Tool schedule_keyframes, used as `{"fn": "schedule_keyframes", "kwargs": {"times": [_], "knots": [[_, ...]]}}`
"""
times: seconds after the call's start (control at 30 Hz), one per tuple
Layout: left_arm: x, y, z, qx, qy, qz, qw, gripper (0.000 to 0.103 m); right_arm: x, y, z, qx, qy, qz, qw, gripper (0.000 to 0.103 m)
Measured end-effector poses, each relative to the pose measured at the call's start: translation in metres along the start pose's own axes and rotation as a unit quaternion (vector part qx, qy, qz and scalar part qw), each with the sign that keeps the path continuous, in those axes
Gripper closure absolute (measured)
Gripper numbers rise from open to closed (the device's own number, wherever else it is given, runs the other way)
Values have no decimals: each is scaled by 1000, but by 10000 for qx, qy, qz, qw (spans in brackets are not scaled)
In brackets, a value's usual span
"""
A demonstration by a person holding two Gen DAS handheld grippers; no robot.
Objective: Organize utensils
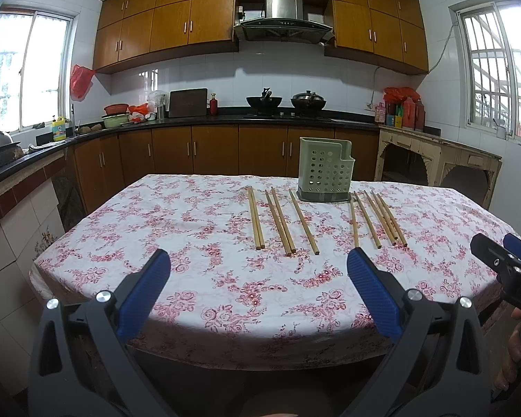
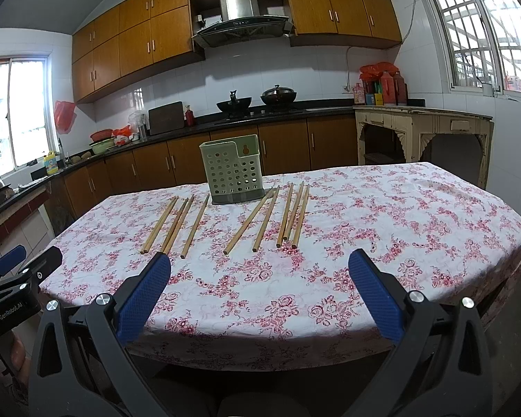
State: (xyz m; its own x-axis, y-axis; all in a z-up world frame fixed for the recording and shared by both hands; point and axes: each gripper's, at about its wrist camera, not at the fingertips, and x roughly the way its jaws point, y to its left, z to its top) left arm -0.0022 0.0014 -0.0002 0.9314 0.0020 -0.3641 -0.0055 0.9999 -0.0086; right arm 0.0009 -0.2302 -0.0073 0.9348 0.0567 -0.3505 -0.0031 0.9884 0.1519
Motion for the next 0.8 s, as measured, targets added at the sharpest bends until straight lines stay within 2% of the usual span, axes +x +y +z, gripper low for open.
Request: {"fn": "schedule_keyframes", "kwargs": {"times": [0.8], "knots": [[2, -2, 1, 13, 16, 6, 10000, 4, -1, 0, 0, 11, 8, 3, 10000, 2]]}}
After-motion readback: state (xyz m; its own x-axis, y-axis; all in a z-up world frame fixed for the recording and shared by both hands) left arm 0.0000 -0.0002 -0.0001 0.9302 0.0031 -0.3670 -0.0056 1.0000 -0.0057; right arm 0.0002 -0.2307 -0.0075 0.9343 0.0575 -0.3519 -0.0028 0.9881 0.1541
